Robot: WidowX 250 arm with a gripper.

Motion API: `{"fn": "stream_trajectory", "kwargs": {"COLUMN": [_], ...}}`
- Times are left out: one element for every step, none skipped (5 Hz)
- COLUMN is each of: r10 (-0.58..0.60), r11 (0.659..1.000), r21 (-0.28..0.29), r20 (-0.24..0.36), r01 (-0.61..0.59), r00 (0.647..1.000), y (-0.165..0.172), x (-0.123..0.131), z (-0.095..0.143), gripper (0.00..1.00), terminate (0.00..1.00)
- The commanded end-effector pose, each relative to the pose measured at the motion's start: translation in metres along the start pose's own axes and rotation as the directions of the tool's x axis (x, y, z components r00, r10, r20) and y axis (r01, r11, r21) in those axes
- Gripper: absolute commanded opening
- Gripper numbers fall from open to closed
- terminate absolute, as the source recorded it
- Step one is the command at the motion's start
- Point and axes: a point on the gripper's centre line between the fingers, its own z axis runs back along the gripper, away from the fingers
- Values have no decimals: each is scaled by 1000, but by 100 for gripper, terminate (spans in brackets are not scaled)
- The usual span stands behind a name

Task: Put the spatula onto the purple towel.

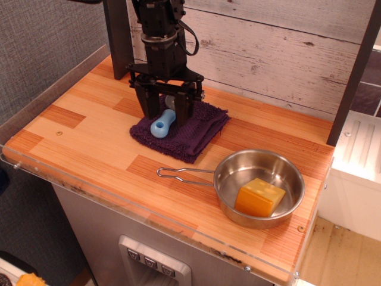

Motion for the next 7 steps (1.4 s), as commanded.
{"fn": "stream_trajectory", "kwargs": {"r10": [15, 23, -31, -83, -110, -77, -77], "r11": [999, 1000, 999, 995, 989, 994, 994], "r21": [27, 5, 36, 71, 111, 93, 93], "r20": [179, 188, 161, 153, 155, 135, 135], "r01": [-20, -25, 25, 73, 93, 65, 65], "r00": [984, 982, 987, 985, 982, 988, 988], "y": [34, 46, 48, 50, 50, 55, 55], "x": [-17, -31, -39, -43, -46, -51, -51], "z": [84, 99, 102, 101, 100, 104, 104], "gripper": [100, 100, 100, 100, 100, 100, 100], "terminate": [0, 0, 0, 0, 0, 0, 100]}}
